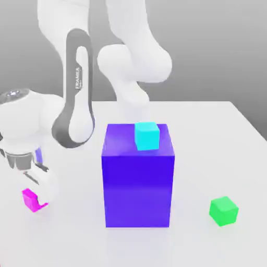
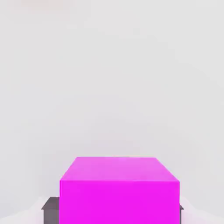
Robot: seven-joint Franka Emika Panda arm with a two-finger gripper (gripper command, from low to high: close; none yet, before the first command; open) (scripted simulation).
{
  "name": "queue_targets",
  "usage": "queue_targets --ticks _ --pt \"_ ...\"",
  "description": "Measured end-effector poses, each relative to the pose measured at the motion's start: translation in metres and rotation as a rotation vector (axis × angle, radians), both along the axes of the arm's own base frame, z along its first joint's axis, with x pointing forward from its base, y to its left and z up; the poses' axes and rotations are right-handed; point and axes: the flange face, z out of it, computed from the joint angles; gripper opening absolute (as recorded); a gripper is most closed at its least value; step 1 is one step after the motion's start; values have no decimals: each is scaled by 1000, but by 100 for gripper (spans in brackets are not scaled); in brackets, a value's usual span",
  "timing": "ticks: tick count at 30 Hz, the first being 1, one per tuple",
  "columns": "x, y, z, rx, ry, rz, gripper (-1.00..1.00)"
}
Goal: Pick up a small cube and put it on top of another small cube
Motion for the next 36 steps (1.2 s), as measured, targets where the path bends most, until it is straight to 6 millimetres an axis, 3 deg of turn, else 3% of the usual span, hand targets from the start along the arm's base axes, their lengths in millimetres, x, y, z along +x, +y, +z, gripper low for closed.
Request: queue_targets --ticks 2,4,9,12,16,20,28,32,34,36 --pt "28 7 7 -16 -12 78 -100" --pt "67 34 11 -28 -26 184 -100" --pt "155 142 24 -45 -73 461 -100" --pt "175 212 31 -40 -87 569 -100" --pt "166 290 39 -25 -78 640 -100" --pt "142 359 46 -12 -63 698 -100" --pt "60 489 57 0 -27 843 -100" --pt "12 526 51 1 -5 895 -100" --pt "23 508 32 0 -2 837 -100" --pt "24 505 10 0 -1 826 -100"
